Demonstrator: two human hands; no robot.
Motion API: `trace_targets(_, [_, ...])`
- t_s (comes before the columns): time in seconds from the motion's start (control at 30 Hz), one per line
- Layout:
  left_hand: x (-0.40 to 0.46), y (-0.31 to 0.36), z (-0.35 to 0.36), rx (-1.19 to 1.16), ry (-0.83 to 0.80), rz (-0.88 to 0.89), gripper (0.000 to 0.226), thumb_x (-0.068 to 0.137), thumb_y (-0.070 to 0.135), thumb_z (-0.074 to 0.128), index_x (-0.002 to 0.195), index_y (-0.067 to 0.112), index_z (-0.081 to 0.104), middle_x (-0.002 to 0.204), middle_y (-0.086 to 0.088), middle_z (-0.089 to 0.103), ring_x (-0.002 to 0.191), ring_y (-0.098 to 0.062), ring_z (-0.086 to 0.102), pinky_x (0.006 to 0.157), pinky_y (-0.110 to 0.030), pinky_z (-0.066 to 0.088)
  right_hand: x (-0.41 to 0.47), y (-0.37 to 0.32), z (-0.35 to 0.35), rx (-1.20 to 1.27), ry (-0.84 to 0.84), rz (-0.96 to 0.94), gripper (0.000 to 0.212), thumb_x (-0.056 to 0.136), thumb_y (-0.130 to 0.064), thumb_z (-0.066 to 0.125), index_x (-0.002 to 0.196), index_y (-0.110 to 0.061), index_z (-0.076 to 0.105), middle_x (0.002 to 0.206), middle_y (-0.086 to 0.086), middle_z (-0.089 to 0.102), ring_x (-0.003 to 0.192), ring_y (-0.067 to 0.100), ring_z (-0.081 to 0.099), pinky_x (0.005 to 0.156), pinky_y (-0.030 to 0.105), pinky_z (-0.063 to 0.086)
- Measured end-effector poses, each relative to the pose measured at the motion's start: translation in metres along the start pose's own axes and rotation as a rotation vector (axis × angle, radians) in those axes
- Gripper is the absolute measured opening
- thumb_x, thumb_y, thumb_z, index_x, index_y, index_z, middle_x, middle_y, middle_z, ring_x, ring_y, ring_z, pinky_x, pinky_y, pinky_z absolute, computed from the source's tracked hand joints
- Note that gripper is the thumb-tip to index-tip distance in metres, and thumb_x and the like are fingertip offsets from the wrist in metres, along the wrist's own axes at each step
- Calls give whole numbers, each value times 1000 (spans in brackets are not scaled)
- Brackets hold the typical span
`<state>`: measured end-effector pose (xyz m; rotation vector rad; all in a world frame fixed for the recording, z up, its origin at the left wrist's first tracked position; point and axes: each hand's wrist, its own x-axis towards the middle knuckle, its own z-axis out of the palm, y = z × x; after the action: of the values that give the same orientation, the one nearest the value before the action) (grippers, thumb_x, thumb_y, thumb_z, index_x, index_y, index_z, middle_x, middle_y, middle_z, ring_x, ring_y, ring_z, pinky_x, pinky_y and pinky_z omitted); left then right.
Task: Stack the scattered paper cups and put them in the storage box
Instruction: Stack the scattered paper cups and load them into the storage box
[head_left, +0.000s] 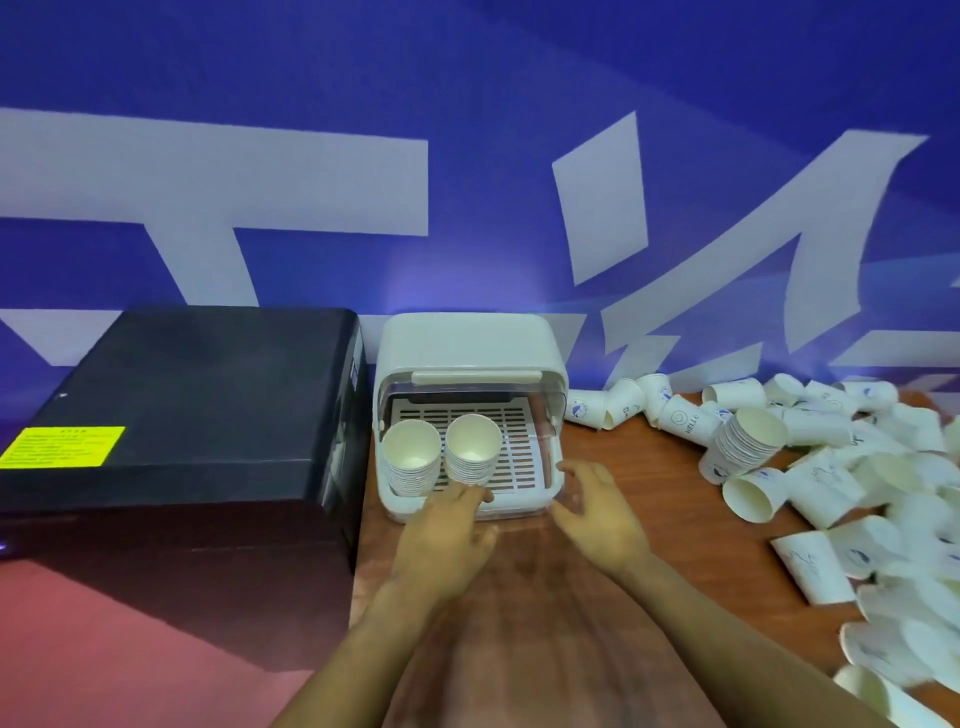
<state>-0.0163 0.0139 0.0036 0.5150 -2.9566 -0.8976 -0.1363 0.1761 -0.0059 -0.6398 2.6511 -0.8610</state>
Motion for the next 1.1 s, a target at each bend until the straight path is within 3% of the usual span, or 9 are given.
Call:
trace_targets(0.17, [-7,24,29,37,-136,40,40,91,39,53,129,27,48,131,4,51,121,-15,47,99,-28,39,-30,39,-19,-57,-50,48,44,87,-34,61,130,-29,50,128,-7,48,107,10,55,91,33,50])
trace_targets(0.37, [1,67,54,92,-244,32,44,90,40,55,130,23,48,134,0,52,123,-17,49,101,-30,40,-39,89,-51,-28,-84,46,34,88,-31,62,120,-23,57,115,-7,53,89,8,55,85,27,48])
trace_targets(0.7, [30,211,142,113,-255,49,39,88,37,56,123,20,51,127,-1,54,118,-20,50,95,-30,43,-42,227,-140,14,-122,26,25,87,-25,64,112,-20,61,109,-6,58,100,7,55,87,23,45])
trace_targets(0.87, [38,267,190,94,-293,22,34,88,35,57,116,16,52,120,-6,54,113,-26,53,93,-34,44,-38,288,-179,-10,-153,51,19,84,-22,65,102,-21,62,101,-4,61,95,10,57,80,22,41])
trace_targets(1.0, [49,289,213,80,-316,-31,41,89,36,57,124,17,49,125,-7,52,118,-28,51,98,-36,43,-32,322,-204,-29,-122,69,28,84,-21,64,112,-19,62,109,-4,60,100,11,56,84,23,41])
trace_targets(1.1, [62,306,227,92,-335,-85,45,91,39,54,129,17,46,130,-7,50,122,-28,48,101,-38,41,-30,342,-223,-47,-80,96,31,84,-19,61,116,-19,60,112,-1,59,103,16,57,87,32,47])
